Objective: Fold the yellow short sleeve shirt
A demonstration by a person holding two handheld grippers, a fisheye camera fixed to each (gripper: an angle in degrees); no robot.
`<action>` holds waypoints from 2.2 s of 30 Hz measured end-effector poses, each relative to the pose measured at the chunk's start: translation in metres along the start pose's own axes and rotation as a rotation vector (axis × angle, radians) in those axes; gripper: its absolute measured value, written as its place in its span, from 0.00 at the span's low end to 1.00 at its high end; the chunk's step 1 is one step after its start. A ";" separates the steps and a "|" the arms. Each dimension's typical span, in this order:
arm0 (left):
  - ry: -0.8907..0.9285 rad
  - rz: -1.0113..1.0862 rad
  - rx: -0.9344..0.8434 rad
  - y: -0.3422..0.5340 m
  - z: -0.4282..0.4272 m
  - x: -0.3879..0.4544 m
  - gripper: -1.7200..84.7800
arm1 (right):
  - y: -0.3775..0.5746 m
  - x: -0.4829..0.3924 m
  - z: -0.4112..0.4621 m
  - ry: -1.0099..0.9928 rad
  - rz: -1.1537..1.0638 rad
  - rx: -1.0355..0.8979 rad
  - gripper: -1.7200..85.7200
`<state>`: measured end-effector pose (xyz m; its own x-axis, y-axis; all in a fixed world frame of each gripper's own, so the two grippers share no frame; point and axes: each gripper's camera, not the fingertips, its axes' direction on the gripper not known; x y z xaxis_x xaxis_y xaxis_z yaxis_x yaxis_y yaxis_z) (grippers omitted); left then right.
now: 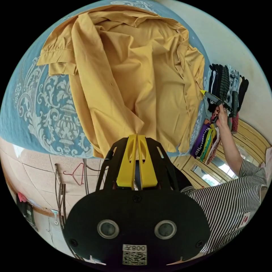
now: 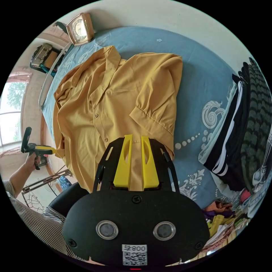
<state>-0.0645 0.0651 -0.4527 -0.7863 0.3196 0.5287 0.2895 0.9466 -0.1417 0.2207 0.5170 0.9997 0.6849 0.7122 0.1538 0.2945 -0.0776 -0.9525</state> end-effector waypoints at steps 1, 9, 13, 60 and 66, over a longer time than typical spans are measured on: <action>0.020 0.011 -0.003 0.003 0.002 -0.002 0.02 | 0.005 0.002 -0.002 -0.010 0.019 0.010 0.09; 0.284 0.174 -0.114 -0.006 0.019 -0.023 0.02 | 0.035 0.008 0.012 -0.010 0.136 -0.005 0.09; 0.223 0.296 -0.360 -0.014 0.054 -0.026 0.02 | 0.048 0.000 0.020 -0.046 0.214 -0.010 0.09; 0.254 -0.303 0.336 -0.009 -0.125 -0.345 0.03 | 0.076 -0.028 0.050 -0.184 0.260 -0.055 0.09; 0.219 -0.350 0.417 0.003 -0.168 -0.366 0.03 | 0.069 -0.029 0.042 -0.150 0.254 -0.025 0.09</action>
<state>0.3162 -0.0567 -0.5060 -0.6527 0.0107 0.7575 -0.2414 0.9449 -0.2213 0.1930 0.5207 0.9182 0.6336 0.7624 -0.1313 0.1438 -0.2828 -0.9483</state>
